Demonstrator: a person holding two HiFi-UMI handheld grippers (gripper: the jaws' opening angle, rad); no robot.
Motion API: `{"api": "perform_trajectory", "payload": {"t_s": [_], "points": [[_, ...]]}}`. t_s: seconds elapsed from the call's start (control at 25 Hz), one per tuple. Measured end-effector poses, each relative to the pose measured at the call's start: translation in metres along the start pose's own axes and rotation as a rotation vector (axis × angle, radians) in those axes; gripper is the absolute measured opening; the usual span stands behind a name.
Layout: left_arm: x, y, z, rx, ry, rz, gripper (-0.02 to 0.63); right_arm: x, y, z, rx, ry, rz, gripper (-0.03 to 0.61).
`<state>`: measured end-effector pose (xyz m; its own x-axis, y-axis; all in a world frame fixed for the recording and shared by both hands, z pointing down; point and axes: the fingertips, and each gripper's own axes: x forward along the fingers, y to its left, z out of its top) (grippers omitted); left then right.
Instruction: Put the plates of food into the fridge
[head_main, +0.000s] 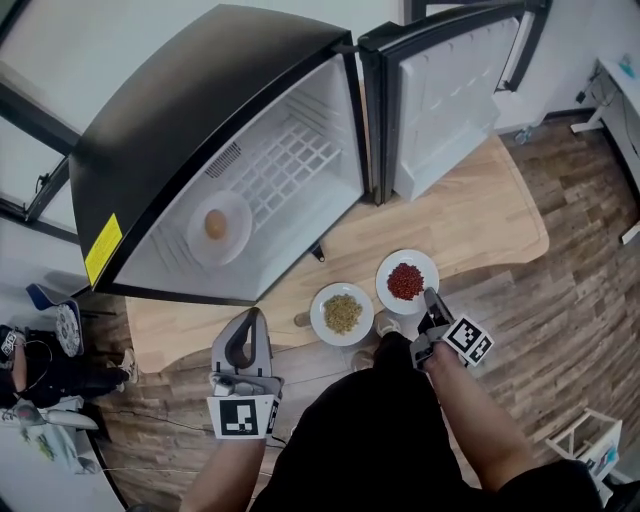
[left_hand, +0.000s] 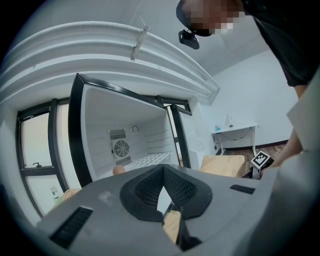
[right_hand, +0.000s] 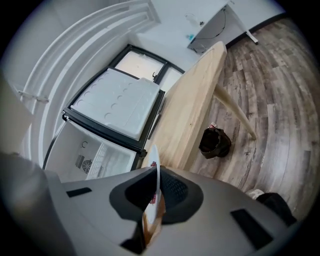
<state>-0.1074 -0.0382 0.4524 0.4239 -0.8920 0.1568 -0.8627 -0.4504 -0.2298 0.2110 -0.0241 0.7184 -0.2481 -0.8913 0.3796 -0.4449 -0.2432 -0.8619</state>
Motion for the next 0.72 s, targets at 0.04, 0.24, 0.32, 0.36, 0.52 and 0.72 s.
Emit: {"api": "perform_trajectory", "payload": {"t_s": [0.04,0.24,0.32,0.36,0.52,0.72], "points": [[0.001,0.001,0.002,-0.004,-0.006,0.004,0.005,-0.002,0.004,0.001,0.019,0.004,0.012,0.032],[0.004,0.0,0.008,-0.03,-0.036,0.02,0.004,-0.009,0.031,0.011,0.038,0.02,0.072,0.032],[0.005,-0.001,0.01,-0.037,-0.05,0.03,0.005,-0.01,0.045,0.015,0.021,0.03,0.089,0.032],[0.003,0.0,0.013,-0.038,-0.062,0.036,0.003,-0.011,0.052,0.017,0.012,0.036,0.098,0.032],[-0.003,0.005,0.027,-0.076,-0.106,0.078,0.005,-0.01,0.085,0.028,-0.027,0.06,0.14,0.032],[-0.003,0.01,0.038,-0.126,-0.124,0.114,0.005,-0.001,0.132,0.038,-0.059,0.088,0.228,0.032]]}}
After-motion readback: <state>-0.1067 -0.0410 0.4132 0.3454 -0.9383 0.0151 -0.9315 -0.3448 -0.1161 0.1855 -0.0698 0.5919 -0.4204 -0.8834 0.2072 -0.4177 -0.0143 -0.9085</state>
